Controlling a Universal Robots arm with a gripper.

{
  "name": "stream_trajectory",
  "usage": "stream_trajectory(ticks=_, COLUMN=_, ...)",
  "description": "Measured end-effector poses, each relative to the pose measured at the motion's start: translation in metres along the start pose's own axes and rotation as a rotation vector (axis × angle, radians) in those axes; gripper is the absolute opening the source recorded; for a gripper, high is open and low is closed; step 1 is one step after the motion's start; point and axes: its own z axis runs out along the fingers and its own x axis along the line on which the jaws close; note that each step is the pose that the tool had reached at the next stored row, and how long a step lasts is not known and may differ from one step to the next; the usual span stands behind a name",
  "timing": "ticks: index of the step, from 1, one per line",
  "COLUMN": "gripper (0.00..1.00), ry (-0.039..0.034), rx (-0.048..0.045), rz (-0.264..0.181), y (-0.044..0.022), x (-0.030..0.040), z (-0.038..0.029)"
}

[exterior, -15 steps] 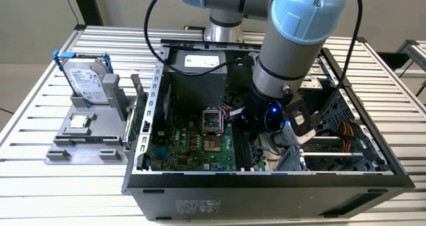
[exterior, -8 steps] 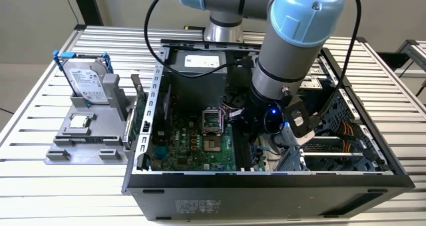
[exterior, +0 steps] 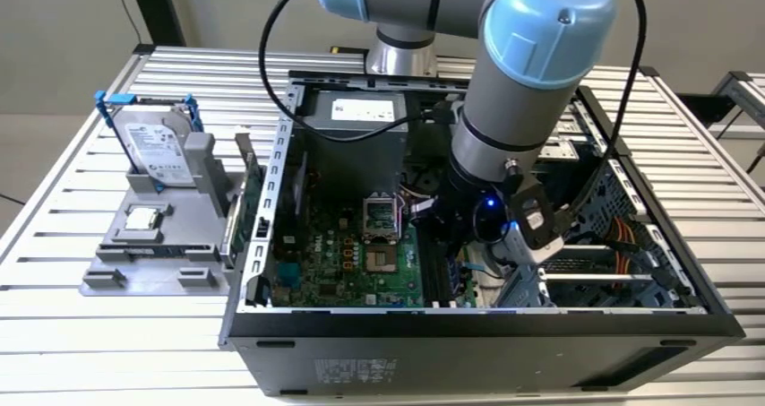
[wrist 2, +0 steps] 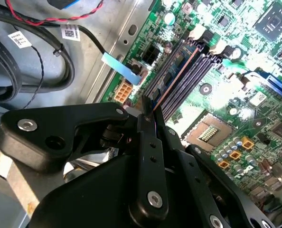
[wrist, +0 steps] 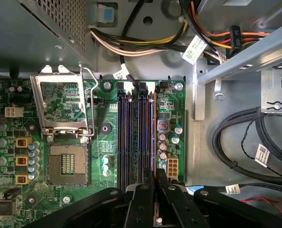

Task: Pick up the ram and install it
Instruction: 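Insert the ram into the slot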

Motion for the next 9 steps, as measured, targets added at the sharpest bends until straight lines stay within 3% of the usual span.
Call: stream_trajectory(ticks=9, gripper=0.00, ry=0.0004, rx=0.0006, rz=0.000, y=-0.0001, x=0.0004, z=0.0020)
